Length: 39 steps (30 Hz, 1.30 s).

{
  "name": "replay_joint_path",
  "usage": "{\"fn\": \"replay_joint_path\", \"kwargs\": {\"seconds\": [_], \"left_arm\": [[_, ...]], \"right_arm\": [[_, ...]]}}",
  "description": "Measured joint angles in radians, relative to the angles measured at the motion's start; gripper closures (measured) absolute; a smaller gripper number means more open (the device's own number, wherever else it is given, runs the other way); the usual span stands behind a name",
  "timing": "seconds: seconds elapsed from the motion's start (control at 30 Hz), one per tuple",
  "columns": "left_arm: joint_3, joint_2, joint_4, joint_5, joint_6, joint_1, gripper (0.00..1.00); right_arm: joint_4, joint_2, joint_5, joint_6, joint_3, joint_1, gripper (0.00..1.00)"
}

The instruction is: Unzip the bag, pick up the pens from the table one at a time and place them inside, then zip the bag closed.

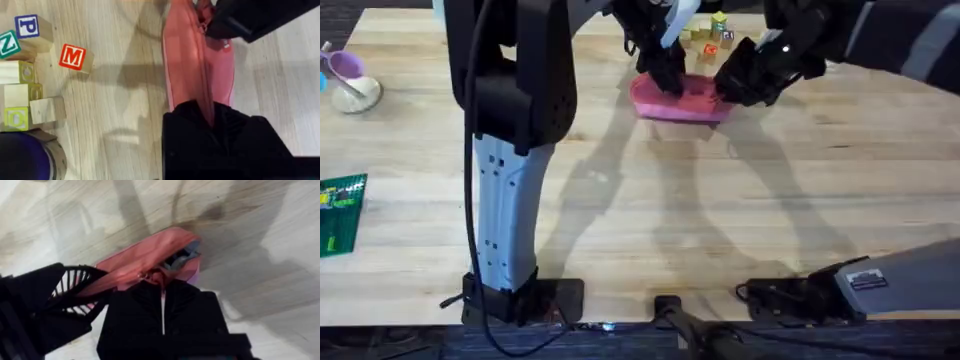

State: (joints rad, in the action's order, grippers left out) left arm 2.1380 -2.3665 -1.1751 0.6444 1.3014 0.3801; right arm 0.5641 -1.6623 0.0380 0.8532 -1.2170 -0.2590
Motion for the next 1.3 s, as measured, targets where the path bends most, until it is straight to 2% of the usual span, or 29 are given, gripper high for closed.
{"fn": "replay_joint_path", "kwargs": {"seconds": [0.47, 0.73, 0.93, 1.3], "left_arm": [[0.000, 0.000, 0.001, 0.042, 0.000, 0.006, 0.958], [0.000, 0.000, 0.002, 0.058, 0.000, 0.036, 0.960], [0.000, 0.000, 0.009, 0.075, 0.000, 0.041, 0.959], [0.000, -0.002, 0.005, 0.050, 0.000, 0.040, 0.960]], "right_arm": [[0.051, 0.068, 0.001, 0.000, 0.014, 0.013, 0.969], [0.116, 0.087, -0.047, 0.000, 0.014, 0.081, 0.969], [0.124, 0.098, -0.161, 0.000, 0.014, 0.166, 0.969], [0.125, 0.122, -0.177, -0.023, 0.014, 0.228, 0.969]]}}
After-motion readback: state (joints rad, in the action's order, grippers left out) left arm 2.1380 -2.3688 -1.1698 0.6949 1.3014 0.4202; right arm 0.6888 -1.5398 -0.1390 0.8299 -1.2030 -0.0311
